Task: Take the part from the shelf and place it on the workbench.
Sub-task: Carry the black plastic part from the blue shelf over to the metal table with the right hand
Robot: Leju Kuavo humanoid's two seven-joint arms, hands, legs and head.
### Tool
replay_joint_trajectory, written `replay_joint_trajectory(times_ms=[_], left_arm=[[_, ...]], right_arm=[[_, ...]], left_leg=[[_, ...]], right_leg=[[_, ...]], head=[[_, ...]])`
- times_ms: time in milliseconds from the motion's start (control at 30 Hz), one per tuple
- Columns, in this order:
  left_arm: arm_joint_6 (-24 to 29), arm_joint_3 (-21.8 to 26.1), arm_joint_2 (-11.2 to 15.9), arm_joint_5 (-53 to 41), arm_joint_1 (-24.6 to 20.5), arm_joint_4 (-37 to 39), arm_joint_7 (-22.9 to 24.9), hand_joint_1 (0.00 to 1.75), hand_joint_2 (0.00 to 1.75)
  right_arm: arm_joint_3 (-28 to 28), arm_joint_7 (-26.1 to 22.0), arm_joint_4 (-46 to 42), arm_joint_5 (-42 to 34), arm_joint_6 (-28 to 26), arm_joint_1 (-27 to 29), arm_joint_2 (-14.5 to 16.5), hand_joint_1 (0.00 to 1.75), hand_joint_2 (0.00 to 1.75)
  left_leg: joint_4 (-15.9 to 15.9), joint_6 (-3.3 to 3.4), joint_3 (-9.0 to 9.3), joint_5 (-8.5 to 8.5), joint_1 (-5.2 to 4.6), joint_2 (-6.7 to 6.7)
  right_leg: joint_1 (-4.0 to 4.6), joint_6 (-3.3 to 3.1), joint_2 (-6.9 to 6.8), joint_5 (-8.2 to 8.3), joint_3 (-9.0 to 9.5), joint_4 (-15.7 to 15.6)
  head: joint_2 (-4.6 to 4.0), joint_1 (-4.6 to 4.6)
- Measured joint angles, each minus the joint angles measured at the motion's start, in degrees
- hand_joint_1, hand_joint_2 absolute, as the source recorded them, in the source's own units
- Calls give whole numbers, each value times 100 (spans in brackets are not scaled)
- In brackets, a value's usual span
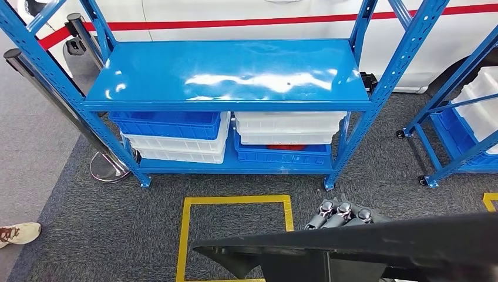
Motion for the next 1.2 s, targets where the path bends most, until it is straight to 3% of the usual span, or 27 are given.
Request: replay_joint_trajectory(times_ms=[33, 67, 133, 200, 233, 300, 333, 367, 400, 467, 533, 600, 700, 767, 833, 900, 967, 1033, 1100, 1167, 1200], left_arm=[[63, 30, 22, -1, -1, -1, 22, 0, 0], [67, 46, 42, 0, -2, -1, 22, 0, 0], [73, 68, 62, 2, -5, -1, 22, 0, 0], [74, 78, 70, 2, -11, -1, 22, 0, 0], [74, 82, 70, 2, -13, -1, 22, 0, 0], [74, 95, 69, 2, -14, -1, 22, 0, 0], [74, 103, 69, 2, -12, -1, 22, 0, 0], [74, 110, 69, 2, -10, -1, 22, 0, 0], [74, 115, 67, 2, -9, -1, 22, 0, 0], [77, 122, 59, 10, -14, -1, 20, 0, 0], [128, 144, 63, 33, -8, -1, 9, 0, 0], [261, 193, 72, 73, 13, -1, -13, 0, 0], [497, 289, 69, 109, 14, -1, -81, 0, 0], [608, 332, 64, 72, 7, -1, -115, 0, 0], [682, 363, 58, 16, 10, -1, -114, 0, 0], [698, 393, 52, -15, 16, -1, -103, 0, 0], [687, 416, 48, -55, 16, -1, -85, 0, 0], [681, 421, 54, -143, 16, -1, -52, 0, 0], [676, 420, 61, -242, 5, -1, -20, 0, 0], [675, 418, 67, -321, -26, -2, 2, 0, 0], [676, 416, 68, -357, -39, -2, 15, 0, 0]], right_arm=[[-4, 0, -23, 42, -54, 5, 2, 171, 175], [-7, -1, -43, 50, -59, 8, 1, 171, 175], [-10, 0, -68, 58, -59, 14, -1, 171, 175], [-15, 0, -92, 60, -59, 15, -2, 171, 175], [-19, 0, -101, 61, -59, 17, -2, 171, 175], [-26, -1, -108, 61, -59, 32, -3, 171, 175], [-31, -1, -107, 61, -59, 44, -3, 171, 175], [-34, 0, -107, 61, -59, 55, -3, 171, 175], [-38, 1, -107, 61, -59, 63, -4, 171, 175], [-53, 1, -116, 59, -49, 69, -5, 171, 175], [-85, -1, -139, 56, -9, 75, -5, 171, 175], [-120, -1, -164, 56, 76, 96, -5, 171, 175], [-157, -1, -171, 73, 210, 100, -7, 171, 175], [-163, -1, -159, 123, 219, 54, -6, 171, 175], [-155, -1, -139, 209, 157, -6, -7, 171, 175], [-115, 0, -125, 325, 39, -51, -11, 171, 175], [-38, 0, -120, 449, -105, -104, -18, 171, 175], [50, -1, -119, 545, -251, -160, -25, 171, 175], [139, -1, -117, 616, -389, -200, -46, 171, 175], [213, -1, -119, 665, -502, -218, -86, 171, 175], [243, -1, -121, 682, -544, -219, -114, 171, 175]], left_leg=[[-444, 58, 283, 161, -21, -3], [-623, 91, 375, 169, -41, -5], [-735, 119, 397, 193, -44, -1], [-853, 166, 417, 263, -14, 15], [-899, 190, 417, 298, 4, 23], [-909, 214, 381, 330, 6, 31], [-899, 213, 360, 336, 7, 31], [-884, 210, 346, 339, 11, 30], [-865, 201, 337, 337, 16, 28], [-806, 166, 332, 305, 31, 41], [-718, 102, 308, 256, 16, 59], [-665, 38, 276, 233, -10, 108], [-587, -43, 239, 145, 3, 167], [-130, -85, 48, -169, 20, 85], [655, -99, -286, -537, 25, 28], [1024, -84, -439, -593, 24, 14], [520, -33, -184, -248, 24, -35], [-247, 35, 180, 87, 22, -232], [-578, 72, 321, 152, 11, -366], [-642, 94, 325, 155, 11, -308], [-681, 116, 329, 177, 22, -257]], right_leg=[[14, 19, 1, 16, -25, 15], [13, 46, 0, 31, -38, 14], [11, 112, -1, 61, -56, 0], [10, 178, 13, -44, -117, 119], [5, 207, 21, -189, -215, 330], [-27, 258, 32, -565, -553, 1042], [-46, 282, 33, -679, -712, 1376], [-66, 306, 32, -692, -795, 1556], [-86, 326, 30, -603, -784, 1541], [-124, 353, -33, -197, -461, 882], [-111, 331, -180, 41, -178, 246], [-74, 257, -215, 39, -164, 122], [-78, 129, -84, 86, -214, 107], [-86, 63, -20, 121, -239, 92], [-69, 29, 60, 142, -270, 95], [-51, 17, 148, 153, -281, 99], [-38, 18, 249, 157, -267, 105], [-33, 37, 346, 165, -263, 116], [-47, 97, 433, 198, -313, 124], [-53, 184, 509, 242, -366, 109], [-46, 222, 478, 228, -383, 123]], head=[[0, -1], [0, -1], [0, -3], [0, 2], [0, 6], [0, 10], [0, 10], [0, 10], [0, 10], [0, 11], [0, 14], [0, 14], [0, 14], [0, 12], [0, 11], [-1, 13], [-1, 14], [0, 19], [0, 24], [0, 28], [0, 32]])
